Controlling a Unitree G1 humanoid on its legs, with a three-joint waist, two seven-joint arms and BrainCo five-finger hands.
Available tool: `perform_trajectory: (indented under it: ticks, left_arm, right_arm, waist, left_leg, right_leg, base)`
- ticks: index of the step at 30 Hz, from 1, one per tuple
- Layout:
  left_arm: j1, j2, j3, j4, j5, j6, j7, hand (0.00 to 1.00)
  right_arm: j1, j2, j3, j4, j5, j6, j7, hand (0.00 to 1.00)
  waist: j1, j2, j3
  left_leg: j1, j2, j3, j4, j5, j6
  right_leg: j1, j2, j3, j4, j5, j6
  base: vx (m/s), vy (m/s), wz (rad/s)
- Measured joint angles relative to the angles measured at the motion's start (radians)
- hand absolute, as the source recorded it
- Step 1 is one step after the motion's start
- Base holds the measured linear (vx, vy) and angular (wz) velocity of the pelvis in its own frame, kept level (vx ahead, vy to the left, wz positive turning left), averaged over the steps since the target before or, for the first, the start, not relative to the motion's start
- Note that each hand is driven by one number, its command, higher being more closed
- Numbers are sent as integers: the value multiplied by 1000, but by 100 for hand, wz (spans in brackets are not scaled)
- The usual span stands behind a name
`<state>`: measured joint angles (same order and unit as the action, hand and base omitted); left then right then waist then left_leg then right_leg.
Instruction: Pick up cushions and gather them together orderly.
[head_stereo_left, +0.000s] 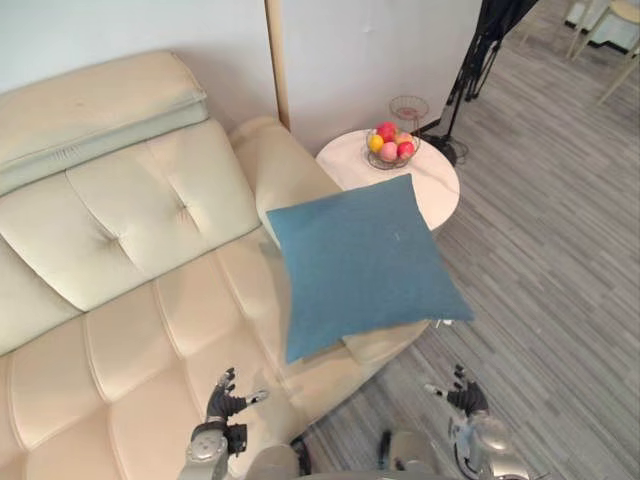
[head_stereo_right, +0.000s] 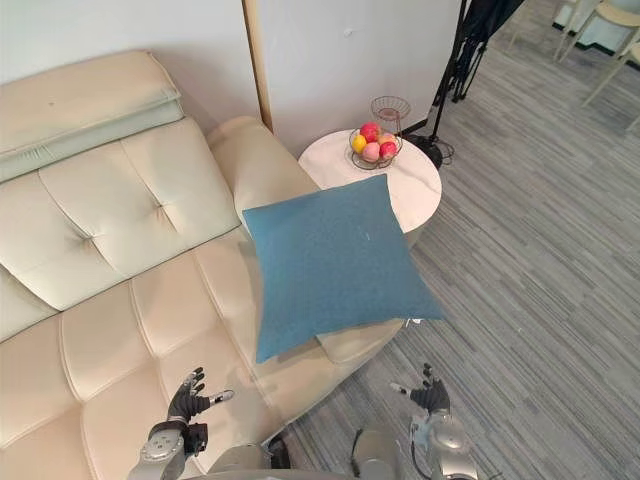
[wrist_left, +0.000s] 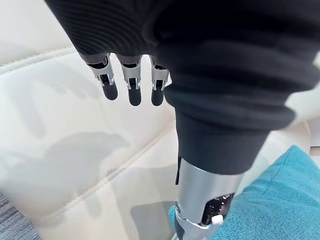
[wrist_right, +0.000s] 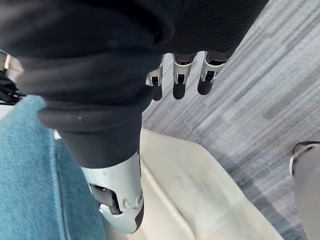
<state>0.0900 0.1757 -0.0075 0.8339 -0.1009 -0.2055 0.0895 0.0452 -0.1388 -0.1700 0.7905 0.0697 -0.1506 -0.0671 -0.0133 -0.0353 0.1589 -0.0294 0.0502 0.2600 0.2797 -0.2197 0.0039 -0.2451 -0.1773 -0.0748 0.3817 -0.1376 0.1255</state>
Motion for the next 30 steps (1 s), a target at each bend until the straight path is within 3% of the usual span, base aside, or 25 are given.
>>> perform_trajectory:
  ticks: [1,2,5,8,12,16,21,25,28,29,30]
  left_arm:
    - [0,0,2,3,1,2,2,0]
    - [4,-18,2,0,2,1,2,0]
    - [7,-39,2,-12,6,-1,0,0]
    - [3,-39,2,-58,6,-12,0,0]
    - [-14,-28,2,-71,3,-15,3,0]
    - [-76,-11,-11,-72,-7,-15,6,0]
    - [-229,21,-49,-54,-21,-16,26,0]
    - [-514,37,-76,35,-58,-18,54,0]
    - [-669,53,-80,94,-95,-18,77,0]
    - [-729,63,-93,118,-113,-19,90,100]
    - [-757,67,-102,131,-125,-18,92,100]
  right_arm:
    - [10,-9,-6,-21,0,-1,-6,0]
    - [1,-25,-16,-48,0,-1,-18,0]
    - [10,-50,-35,-146,-2,-1,-23,0]
    - [41,-70,-93,-275,-11,-6,-30,0]
    - [67,-80,-110,-330,-71,-17,-43,0]
    - [25,-108,-96,-349,-80,-20,-38,0]
    - [-198,-217,46,-302,-74,-22,-34,0]
    - [-561,-297,183,-133,-39,-21,-25,0]
    - [-753,-316,231,-33,-22,-14,-32,0]
    - [-827,-319,253,3,-17,-12,-44,0]
    - [-864,-320,268,23,-7,-10,-47,0]
  waist:
    - [1,-5,-2]
    - [3,28,-10]
    - [-3,57,-22]
    - [-28,54,-24]
    - [-28,32,-34]
    - [-29,32,-34]
    - [-29,38,16]
    - [-30,37,108]
    - [-30,36,167]
    - [-30,36,187]
    - [-30,36,195]
  left_leg:
    - [17,-5,-13,0,-14,-23]
    - [22,26,-11,-3,-11,-34]
    - [48,55,-12,-59,4,-61]
    - [78,66,-14,-122,17,-79]
    - [69,55,-15,-143,34,-82]
    - [14,34,-24,-166,76,-78]
    - [-73,25,-26,-174,112,-72]
    - [-237,25,-38,-130,126,-58]
    - [-312,33,-39,-83,126,-58]
    - [-343,37,-40,-63,126,-58]
    - [-358,38,-40,-52,126,-57]
  right_leg:
    - [3,-3,-7,-23,38,-23]
    - [16,23,-7,-39,43,-31]
    - [38,64,-14,-91,51,-45]
    - [56,83,-25,-122,54,-49]
    - [59,78,-32,-164,72,-56]
    - [41,70,-38,-249,134,-51]
    - [-39,66,-42,-275,192,-70]
    - [-181,59,-30,-285,260,-86]
    - [-219,64,-26,-319,307,-93]
    - [-238,67,-22,-327,322,-95]
    - [-248,69,-19,-333,331,-97]
  base:
    - [210,-193,4]
    - [242,-229,-5]
    - [158,-172,-18]
    - [82,-81,0]
    - [0,8,2]
    - [-26,22,8]
    - [-88,-1,0]
    - [-230,-22,1]
    - [-190,-68,-1]
    - [-162,-70,-4]
    - [-133,-62,-7]
